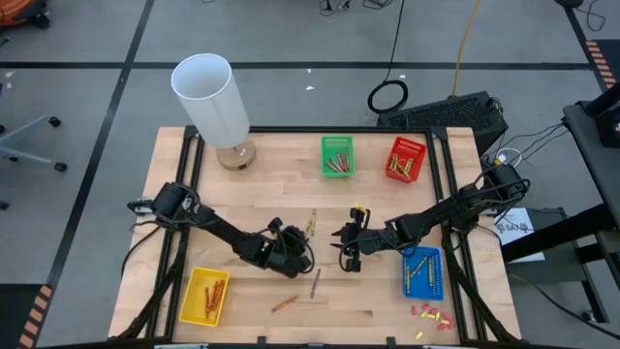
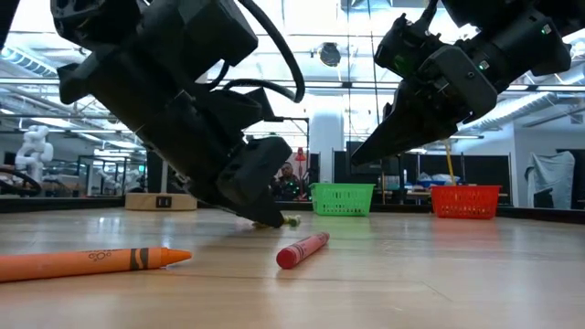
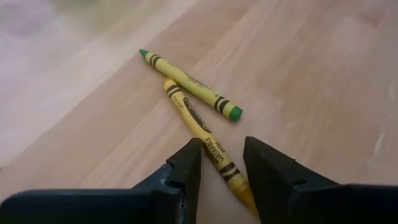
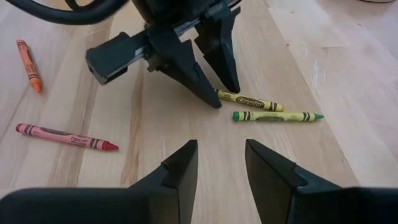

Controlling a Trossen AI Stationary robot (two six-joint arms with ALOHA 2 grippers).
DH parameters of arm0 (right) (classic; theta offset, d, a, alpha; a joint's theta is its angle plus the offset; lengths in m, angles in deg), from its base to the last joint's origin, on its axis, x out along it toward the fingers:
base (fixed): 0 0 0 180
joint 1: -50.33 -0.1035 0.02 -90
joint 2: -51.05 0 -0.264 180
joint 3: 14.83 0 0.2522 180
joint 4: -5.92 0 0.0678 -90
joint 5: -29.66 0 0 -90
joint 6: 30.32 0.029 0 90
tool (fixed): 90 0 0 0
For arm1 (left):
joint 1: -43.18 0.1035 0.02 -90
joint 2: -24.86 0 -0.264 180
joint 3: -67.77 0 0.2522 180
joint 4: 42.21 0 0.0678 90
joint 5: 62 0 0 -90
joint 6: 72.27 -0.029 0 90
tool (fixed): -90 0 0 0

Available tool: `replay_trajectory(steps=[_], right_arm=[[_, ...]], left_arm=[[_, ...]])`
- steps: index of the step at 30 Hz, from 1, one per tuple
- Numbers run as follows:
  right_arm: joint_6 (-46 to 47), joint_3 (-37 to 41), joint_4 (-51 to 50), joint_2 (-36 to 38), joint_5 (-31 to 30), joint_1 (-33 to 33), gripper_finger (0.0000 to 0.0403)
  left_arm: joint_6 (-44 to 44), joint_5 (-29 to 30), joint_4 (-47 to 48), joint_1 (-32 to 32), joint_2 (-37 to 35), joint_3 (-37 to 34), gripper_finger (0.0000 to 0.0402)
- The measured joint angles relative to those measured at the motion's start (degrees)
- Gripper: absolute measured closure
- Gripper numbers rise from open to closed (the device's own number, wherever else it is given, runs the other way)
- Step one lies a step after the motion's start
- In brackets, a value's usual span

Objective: Sort crayons
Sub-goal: Put the yellow crayon into the blue bin

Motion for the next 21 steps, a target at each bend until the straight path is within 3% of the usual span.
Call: replay_trajectory(steps=[12,21], right_arm=[[0.0,0.0,0.0,0.0,0.2,0.0,0.0284],[1.3,0.0,-2.0,0.0,-1.3,0.0,0.0284]], left_arm=[[-5.8,-0.8,4.0,0.2,0.0,0.2,0.0389],[-5.9,0.3,7.7,0.3,-0.1,0.1,0.039]])
